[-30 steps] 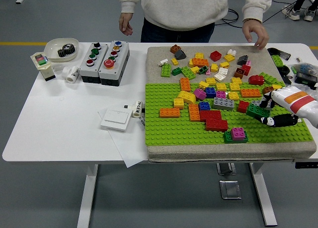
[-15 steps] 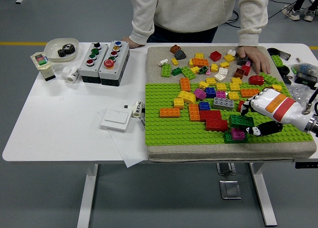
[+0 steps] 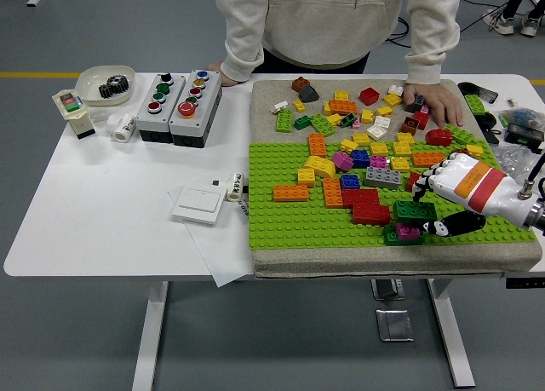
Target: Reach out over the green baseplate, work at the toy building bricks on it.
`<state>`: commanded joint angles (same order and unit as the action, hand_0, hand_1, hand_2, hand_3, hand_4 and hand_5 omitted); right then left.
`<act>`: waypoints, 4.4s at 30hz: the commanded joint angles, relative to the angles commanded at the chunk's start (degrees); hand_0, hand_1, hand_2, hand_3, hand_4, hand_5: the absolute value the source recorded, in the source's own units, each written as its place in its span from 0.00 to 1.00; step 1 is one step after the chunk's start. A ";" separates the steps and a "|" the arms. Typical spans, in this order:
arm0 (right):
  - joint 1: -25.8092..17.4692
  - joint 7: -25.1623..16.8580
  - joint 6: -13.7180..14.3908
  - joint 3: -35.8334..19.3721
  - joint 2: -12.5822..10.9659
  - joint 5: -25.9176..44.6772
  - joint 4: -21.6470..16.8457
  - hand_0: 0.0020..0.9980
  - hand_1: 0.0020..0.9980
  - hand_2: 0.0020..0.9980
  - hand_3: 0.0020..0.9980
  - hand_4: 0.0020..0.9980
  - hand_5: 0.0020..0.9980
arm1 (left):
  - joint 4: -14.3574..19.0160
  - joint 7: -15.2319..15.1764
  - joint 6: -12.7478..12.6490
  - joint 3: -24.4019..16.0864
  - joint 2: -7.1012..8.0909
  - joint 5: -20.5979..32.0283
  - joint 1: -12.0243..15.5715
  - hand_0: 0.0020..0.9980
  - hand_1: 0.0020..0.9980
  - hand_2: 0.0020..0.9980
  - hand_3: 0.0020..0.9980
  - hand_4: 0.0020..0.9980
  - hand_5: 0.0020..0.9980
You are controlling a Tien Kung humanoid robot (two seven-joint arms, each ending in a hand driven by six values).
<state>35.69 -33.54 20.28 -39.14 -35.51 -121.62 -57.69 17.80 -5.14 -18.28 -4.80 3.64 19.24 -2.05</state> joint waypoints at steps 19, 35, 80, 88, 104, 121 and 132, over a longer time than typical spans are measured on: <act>-0.81 0.07 -0.30 -0.05 0.67 0.47 0.57 0.36 0.45 0.51 0.50 0.73 0.52 | 0.02 0.04 -0.02 0.01 -0.06 0.02 -0.01 0.66 0.74 0.73 0.57 0.61 0.63; -1.27 -0.30 -0.42 -0.06 1.11 0.53 0.82 0.36 0.46 0.52 0.50 0.74 0.54 | 0.06 0.11 -0.05 0.01 -0.10 0.01 -0.04 0.66 0.74 0.73 0.57 0.61 0.62; -0.79 -0.88 -1.23 0.03 1.61 0.23 2.16 0.37 0.48 0.54 0.52 0.77 0.53 | 0.33 -0.09 -0.12 0.22 0.00 0.68 -0.15 0.64 0.74 0.74 0.57 0.61 0.62; -0.75 -0.77 -1.61 -0.10 1.66 0.05 2.24 0.38 0.51 0.59 0.55 0.78 0.53 | 0.37 -0.09 -0.12 0.24 0.05 0.66 -0.19 0.64 0.74 0.74 0.57 0.61 0.62; -0.76 -0.67 -2.22 -0.25 1.85 0.00 2.44 0.40 0.56 0.68 0.59 0.81 0.53 | 0.38 -0.04 -0.11 0.19 0.09 0.44 -0.21 0.63 0.74 0.74 0.57 0.61 0.62; -1.02 -0.66 -3.03 -0.73 1.90 0.51 1.61 0.45 0.61 0.74 0.76 0.88 0.53 | 0.40 -0.13 -0.11 0.25 0.15 0.49 -0.26 0.63 0.74 0.74 0.57 0.61 0.62; -1.58 -1.63 -3.69 -1.05 1.75 1.62 -0.09 0.74 0.74 0.86 0.92 1.00 0.63 | 0.38 0.08 -0.17 -0.03 0.17 -0.13 -0.23 0.63 0.74 0.74 0.57 0.62 0.62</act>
<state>34.11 -35.17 16.59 -40.19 -33.76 -120.00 -57.78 18.18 -5.07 -18.46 -4.83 3.80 19.11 -2.28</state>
